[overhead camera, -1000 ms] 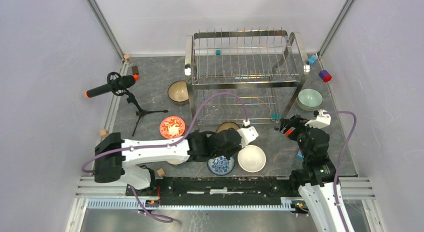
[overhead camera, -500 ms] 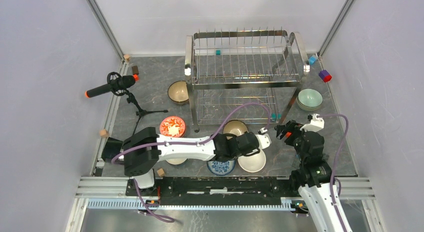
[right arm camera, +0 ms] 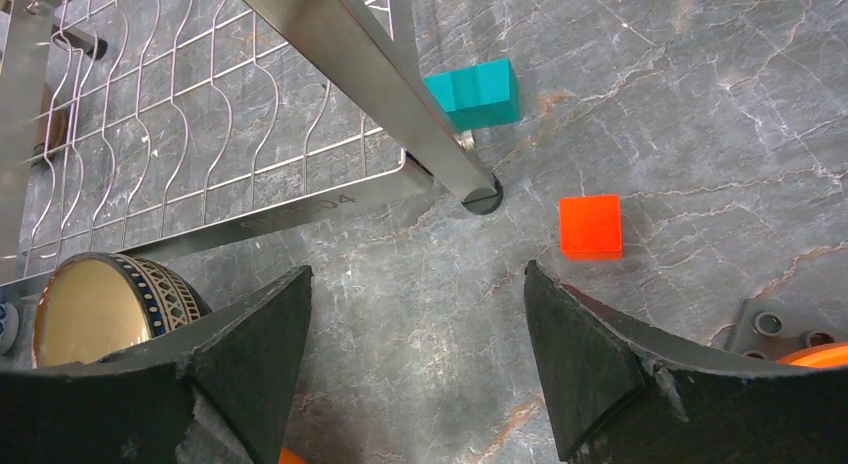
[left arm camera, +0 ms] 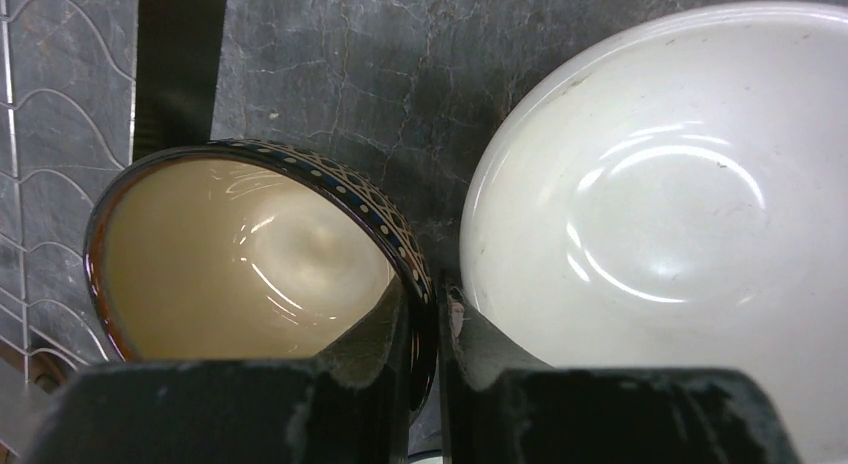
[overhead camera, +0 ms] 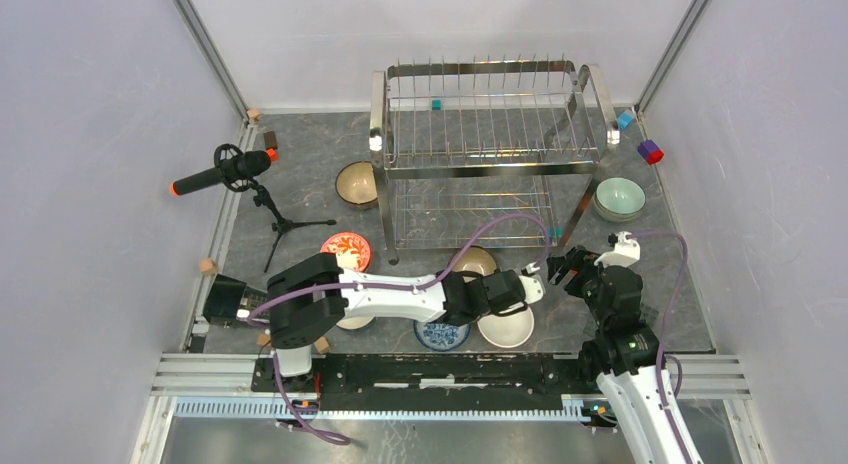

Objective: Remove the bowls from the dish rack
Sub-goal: Place the bowl at the center of the board.

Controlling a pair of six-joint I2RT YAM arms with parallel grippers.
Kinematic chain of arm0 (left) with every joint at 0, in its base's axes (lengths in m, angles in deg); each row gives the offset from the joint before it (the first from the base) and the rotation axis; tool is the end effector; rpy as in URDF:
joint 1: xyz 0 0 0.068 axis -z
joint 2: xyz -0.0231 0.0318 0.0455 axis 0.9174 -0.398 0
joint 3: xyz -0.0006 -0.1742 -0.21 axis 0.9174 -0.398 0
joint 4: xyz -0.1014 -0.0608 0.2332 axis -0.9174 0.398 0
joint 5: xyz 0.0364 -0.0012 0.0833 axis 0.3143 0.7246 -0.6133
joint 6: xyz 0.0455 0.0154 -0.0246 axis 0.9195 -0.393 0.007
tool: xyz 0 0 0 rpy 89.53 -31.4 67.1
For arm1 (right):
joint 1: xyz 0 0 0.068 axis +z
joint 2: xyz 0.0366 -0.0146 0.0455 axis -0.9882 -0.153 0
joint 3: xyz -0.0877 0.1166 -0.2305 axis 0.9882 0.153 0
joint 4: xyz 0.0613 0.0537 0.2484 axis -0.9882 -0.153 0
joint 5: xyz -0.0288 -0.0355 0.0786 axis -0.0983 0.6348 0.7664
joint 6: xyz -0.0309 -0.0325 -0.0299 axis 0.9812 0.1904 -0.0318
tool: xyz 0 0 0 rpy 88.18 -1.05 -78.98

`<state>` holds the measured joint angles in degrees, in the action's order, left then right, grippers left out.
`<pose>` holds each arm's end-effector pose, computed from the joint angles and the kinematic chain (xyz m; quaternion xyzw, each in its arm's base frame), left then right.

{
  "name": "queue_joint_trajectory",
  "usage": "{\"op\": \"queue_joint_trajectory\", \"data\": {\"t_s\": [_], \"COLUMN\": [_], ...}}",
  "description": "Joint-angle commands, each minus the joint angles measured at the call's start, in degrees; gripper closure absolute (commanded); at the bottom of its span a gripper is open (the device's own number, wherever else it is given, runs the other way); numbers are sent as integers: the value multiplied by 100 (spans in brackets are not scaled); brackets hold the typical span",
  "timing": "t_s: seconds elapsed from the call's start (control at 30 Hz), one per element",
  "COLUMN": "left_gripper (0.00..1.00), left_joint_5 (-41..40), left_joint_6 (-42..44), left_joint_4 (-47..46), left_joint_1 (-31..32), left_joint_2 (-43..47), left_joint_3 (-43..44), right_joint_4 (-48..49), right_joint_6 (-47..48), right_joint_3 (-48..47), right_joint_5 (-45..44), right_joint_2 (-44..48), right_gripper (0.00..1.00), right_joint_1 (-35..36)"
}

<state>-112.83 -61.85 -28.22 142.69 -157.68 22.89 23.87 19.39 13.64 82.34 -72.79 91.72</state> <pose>0.1056 -0.3690 0.1857 0.5749 0.7367 -0.0101 0.3559 0.1067 0.0168 0.1852 0.1759 0.8127 0.1672 0.5297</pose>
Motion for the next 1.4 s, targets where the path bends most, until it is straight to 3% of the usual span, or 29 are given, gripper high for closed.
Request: {"op": "queue_joint_trajectory", "data": {"t_s": [0.0,0.37,0.67,0.93,1.13,1.37], "left_gripper": [98,98,85,63,39,25], "left_joint_5": [-158,80,-53,-233,-346,-383], "left_joint_6": [-56,-229,-357,-465,-523,-546], "left_joint_4": [-142,-221,-139,-132,-85,-19], "left_joint_1": [-210,-343,-359,-363,-356,-296], "left_joint_2": [5,-66,-115,41,380,931], "left_joint_3": [224,139,100,64,60,59], "right_joint_4": [208,208,180,174,146,127], "right_joint_6": [-61,-65,-42,-40,-16,0], "right_joint_3": [13,25,23,13,-52,-118], "right_joint_5": [74,82,60,33,-17,-49], "right_joint_2": [44,34,56,76,71,68], "right_gripper": [17,18,18,18,18,17], "right_joint_1": [45,38,42,40,42,44]}}
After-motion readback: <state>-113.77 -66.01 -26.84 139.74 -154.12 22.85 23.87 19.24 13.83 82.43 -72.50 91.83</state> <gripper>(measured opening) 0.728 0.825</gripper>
